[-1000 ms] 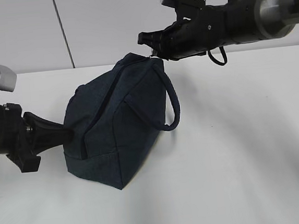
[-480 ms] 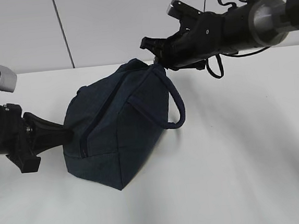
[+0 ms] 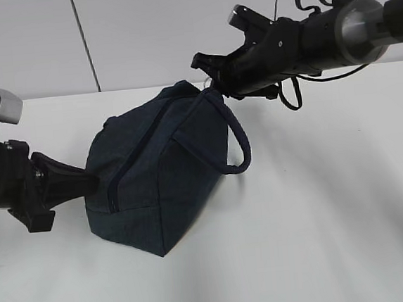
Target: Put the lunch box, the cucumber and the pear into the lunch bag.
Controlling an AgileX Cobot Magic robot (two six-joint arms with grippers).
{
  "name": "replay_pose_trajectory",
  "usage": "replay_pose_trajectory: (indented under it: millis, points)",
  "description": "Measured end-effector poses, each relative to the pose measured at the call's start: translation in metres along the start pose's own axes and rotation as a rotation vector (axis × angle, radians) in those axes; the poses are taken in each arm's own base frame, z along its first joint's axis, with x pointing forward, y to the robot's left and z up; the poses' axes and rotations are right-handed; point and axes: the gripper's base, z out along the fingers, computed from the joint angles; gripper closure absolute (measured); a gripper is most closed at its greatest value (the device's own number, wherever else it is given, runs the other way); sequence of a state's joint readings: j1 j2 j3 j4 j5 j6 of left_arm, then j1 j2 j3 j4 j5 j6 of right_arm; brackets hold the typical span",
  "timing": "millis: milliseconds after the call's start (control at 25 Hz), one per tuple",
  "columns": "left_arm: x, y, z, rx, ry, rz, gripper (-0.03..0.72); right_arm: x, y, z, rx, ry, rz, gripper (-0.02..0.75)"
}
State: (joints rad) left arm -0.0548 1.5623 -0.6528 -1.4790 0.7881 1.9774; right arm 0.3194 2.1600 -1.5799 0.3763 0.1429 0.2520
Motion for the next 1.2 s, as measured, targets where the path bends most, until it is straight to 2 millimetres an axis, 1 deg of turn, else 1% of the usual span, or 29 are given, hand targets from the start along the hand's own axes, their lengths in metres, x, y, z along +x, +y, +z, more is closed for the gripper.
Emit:
replay_pose_trajectory:
  millis: [40, 80, 120, 160, 240, 320, 360, 400, 520, 640, 720, 880, 1040, 1200]
  points:
    - [0.0, 0.0, 0.0, 0.001, 0.002, 0.001, 0.674, -0.001, -0.002, 0.0, 0.003, -0.002, -0.007, 0.608]
    - [0.001, 0.0, 0.0, 0.002, 0.005, 0.003, 0.664, -0.002, -0.002, 0.0, 0.004, -0.003, -0.013, 0.573]
    - [0.001, 0.0, 0.0, 0.003, 0.007, 0.005, 0.647, -0.003, -0.004, 0.0, 0.007, -0.003, -0.023, 0.47]
    - [0.002, 0.0, 0.0, 0.003, 0.012, 0.004, 0.625, -0.004, -0.006, 0.0, 0.01, -0.005, -0.029, 0.395]
    - [0.002, 0.0, 0.0, -0.002, 0.022, -0.006, 0.552, -0.006, -0.005, -0.003, 0.009, -0.006, -0.042, 0.297]
    - [0.003, 0.0, 0.0, -0.006, 0.025, -0.031, 0.467, -0.011, 0.0, -0.01, 0.0, -0.017, -0.082, 0.253]
    - [0.003, 0.0, 0.0, -0.006, 0.026, -0.045, 0.425, -0.013, 0.001, -0.013, -0.003, -0.02, -0.097, 0.248]
    - [0.003, 0.0, 0.0, -0.005, 0.028, -0.057, 0.392, -0.019, 0.006, -0.02, -0.012, -0.035, -0.137, 0.239]
    - [0.0, -0.003, -0.004, -0.012, 0.029, -0.08, 0.351, -0.031, 0.017, -0.04, -0.035, -0.07, -0.208, 0.232]
    - [-0.006, -0.007, -0.016, -0.061, 0.042, -0.088, 0.344, -0.04, 0.026, -0.059, -0.05, -0.077, -0.278, 0.23]
    - [-0.008, -0.009, -0.025, -0.114, 0.07, -0.076, 0.341, -0.043, 0.03, -0.068, -0.055, -0.067, -0.321, 0.232]
    - [-0.019, -0.016, -0.05, -0.251, 0.066, -0.082, 0.341, -0.04, 0.032, -0.083, -0.044, 0.032, -0.435, 0.267]
    - [-0.031, -0.029, -0.076, -0.363, 0.003, -0.115, 0.341, -0.035, 0.033, -0.097, -0.031, 0.127, -0.478, 0.285]
    - [-0.03, -0.038, -0.092, -0.431, 0.021, -0.164, 0.341, -0.033, 0.035, -0.116, -0.018, 0.222, -0.508, 0.286]
